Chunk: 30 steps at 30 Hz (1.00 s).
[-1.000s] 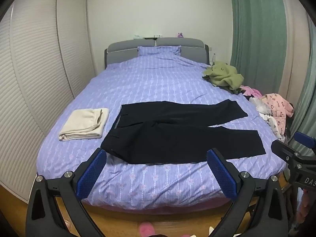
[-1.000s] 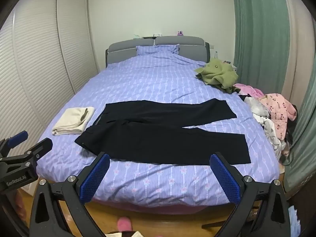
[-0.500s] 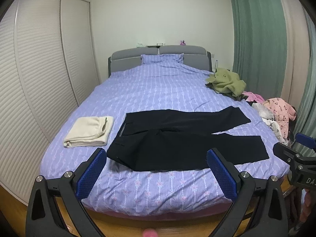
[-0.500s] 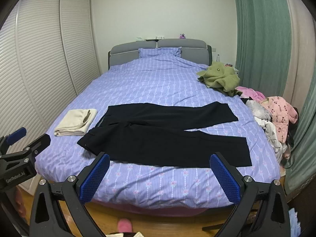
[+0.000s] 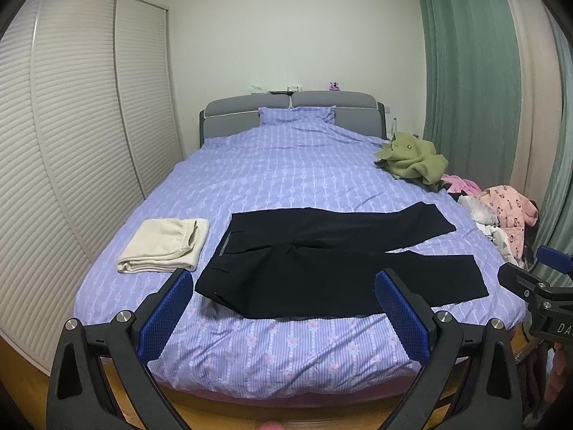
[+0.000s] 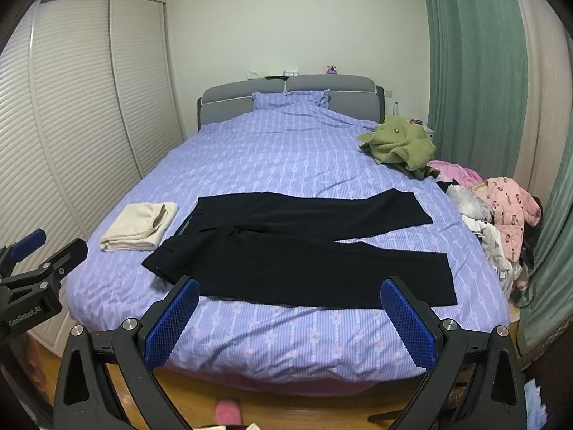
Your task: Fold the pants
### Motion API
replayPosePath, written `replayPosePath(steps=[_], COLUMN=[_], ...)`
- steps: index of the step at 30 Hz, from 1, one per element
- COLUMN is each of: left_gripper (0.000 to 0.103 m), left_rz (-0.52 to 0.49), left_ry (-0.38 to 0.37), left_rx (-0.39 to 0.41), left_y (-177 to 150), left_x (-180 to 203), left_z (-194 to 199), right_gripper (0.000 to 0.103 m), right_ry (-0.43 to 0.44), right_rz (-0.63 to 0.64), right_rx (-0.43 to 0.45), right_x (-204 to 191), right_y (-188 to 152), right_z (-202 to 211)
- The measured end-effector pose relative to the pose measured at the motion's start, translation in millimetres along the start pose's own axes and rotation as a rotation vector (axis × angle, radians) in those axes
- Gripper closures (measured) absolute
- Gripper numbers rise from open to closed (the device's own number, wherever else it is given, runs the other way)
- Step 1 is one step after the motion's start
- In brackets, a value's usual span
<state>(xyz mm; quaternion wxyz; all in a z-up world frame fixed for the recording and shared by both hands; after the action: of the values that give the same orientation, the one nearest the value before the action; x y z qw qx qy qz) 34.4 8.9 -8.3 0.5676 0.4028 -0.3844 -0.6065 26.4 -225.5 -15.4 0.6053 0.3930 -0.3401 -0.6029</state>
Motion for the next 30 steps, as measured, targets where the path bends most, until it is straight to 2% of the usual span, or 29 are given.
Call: replayPosePath(steps=[30], left_gripper=[0.0], left_rz=[0.009], left_ry=[0.007], left_rx=[0.009], left_y=[2.1], left_x=[-3.0], left_z=[-0.6], right_gripper=[0.0], right_ry=[0.009], right_rz=[-0.003], right_rx=[-0.001], right_x=[-1.2], right_y=[2.0], right_z=[-2.1])
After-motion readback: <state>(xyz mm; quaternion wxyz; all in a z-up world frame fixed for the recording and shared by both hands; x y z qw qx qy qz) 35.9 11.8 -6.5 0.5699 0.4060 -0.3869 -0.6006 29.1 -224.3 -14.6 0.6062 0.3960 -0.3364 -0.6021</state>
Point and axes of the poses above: each gripper's, at about its wrist camera, not at the fingertips, and z roughly against the way its jaws point, x to its right, y to its top, the point moved 6 cm from there along -z, roughly the way its jaws point, and after that the axes turned 10 degrees about x, right-handed, at the moved point
